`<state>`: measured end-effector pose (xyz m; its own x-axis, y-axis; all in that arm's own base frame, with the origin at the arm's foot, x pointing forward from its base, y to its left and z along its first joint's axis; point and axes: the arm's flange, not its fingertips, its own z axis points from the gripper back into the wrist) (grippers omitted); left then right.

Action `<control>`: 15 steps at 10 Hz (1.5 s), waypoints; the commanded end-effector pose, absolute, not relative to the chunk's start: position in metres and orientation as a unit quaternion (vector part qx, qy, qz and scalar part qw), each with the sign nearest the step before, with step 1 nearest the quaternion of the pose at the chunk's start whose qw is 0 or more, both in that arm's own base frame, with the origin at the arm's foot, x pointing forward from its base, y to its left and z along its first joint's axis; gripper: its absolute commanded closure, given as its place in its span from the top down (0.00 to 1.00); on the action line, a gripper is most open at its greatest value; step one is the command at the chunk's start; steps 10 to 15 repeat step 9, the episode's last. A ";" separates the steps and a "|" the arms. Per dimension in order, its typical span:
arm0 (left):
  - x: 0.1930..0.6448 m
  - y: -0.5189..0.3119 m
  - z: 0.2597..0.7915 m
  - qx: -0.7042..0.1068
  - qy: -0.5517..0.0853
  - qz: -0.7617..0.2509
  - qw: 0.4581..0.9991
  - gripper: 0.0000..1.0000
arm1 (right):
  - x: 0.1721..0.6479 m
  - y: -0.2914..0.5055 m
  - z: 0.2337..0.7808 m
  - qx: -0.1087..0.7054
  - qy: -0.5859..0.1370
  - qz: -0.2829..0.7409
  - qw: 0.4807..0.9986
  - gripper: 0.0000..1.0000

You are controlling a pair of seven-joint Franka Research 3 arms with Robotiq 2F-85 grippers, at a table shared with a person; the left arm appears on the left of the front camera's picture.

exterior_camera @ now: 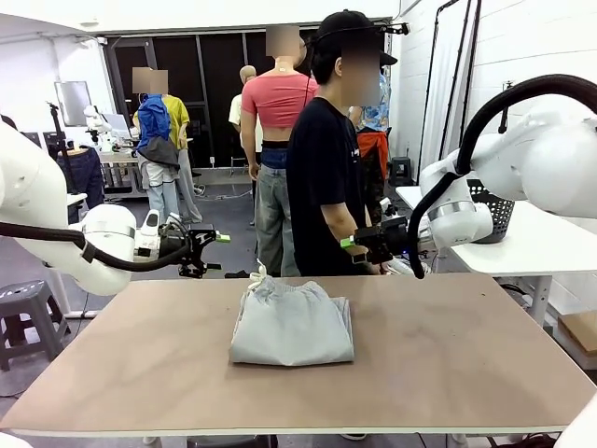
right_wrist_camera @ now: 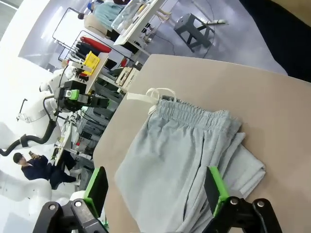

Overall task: Fold the training pants.
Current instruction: Fold the Training pants in half.

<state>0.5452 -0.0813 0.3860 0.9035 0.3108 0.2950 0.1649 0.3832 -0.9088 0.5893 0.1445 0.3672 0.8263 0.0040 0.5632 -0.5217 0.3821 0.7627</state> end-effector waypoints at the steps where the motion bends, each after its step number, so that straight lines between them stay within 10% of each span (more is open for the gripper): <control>1: 0.549 -0.082 0.382 -0.554 -0.204 0.049 0.806 1.00 | 0.593 0.140 0.365 0.533 -0.239 0.154 0.797 1.00; 15: 0.549 -0.082 0.382 -0.554 -0.204 0.049 0.806 1.00 | 0.593 0.140 0.365 0.533 -0.239 0.154 0.797 1.00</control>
